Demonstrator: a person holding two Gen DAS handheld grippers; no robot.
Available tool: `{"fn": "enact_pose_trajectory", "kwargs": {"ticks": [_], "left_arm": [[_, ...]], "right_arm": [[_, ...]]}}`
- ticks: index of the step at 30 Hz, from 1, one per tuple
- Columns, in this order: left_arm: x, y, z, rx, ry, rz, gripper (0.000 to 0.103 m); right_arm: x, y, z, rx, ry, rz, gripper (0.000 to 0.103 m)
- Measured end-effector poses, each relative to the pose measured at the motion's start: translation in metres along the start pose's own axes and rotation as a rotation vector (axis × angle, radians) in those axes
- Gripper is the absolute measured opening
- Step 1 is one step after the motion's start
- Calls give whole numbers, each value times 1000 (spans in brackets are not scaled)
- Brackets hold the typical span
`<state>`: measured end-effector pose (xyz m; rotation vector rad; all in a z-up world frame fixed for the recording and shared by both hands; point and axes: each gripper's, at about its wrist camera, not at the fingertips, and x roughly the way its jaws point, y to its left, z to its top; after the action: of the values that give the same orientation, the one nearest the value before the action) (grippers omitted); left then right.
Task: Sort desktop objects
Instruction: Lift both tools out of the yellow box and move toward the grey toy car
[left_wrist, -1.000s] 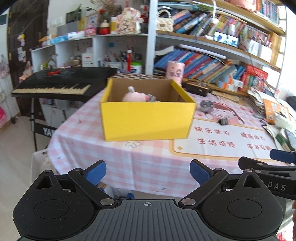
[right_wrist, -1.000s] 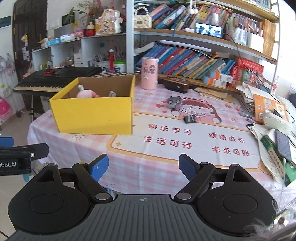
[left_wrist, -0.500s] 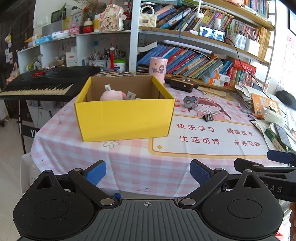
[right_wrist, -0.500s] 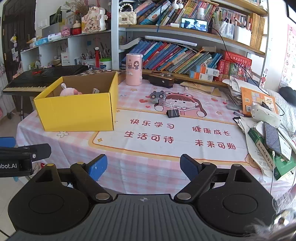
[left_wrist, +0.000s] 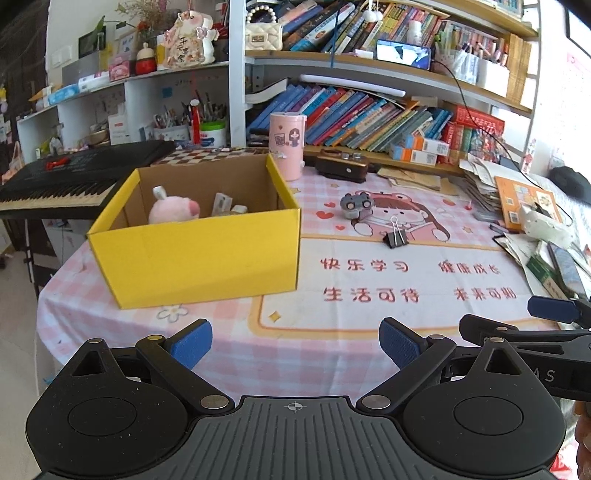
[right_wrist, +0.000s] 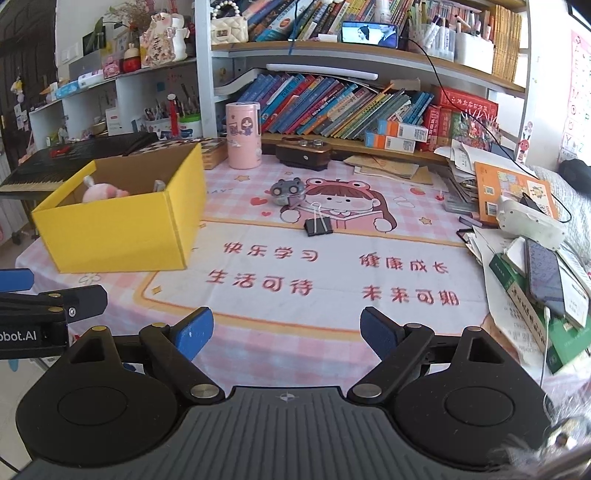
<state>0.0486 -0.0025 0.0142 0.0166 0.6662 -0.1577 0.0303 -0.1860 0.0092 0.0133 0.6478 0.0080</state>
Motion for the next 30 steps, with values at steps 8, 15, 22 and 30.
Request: {"fn": "enact_pose_trajectory", "kwargs": {"ticks": [8, 15, 22, 30], "left_arm": [[30, -41, 19, -17, 23, 36, 99], [56, -70, 32, -39, 41, 72, 99], [77, -92, 43, -67, 64, 122, 99], [93, -109, 52, -82, 85, 166, 99]], "right_arm": [[36, -44, 28, -32, 14, 54, 86], [67, -79, 47, -51, 33, 93, 86], [96, -102, 60, -71, 67, 143, 86], [121, -121, 69, -78, 96, 182, 86]]}}
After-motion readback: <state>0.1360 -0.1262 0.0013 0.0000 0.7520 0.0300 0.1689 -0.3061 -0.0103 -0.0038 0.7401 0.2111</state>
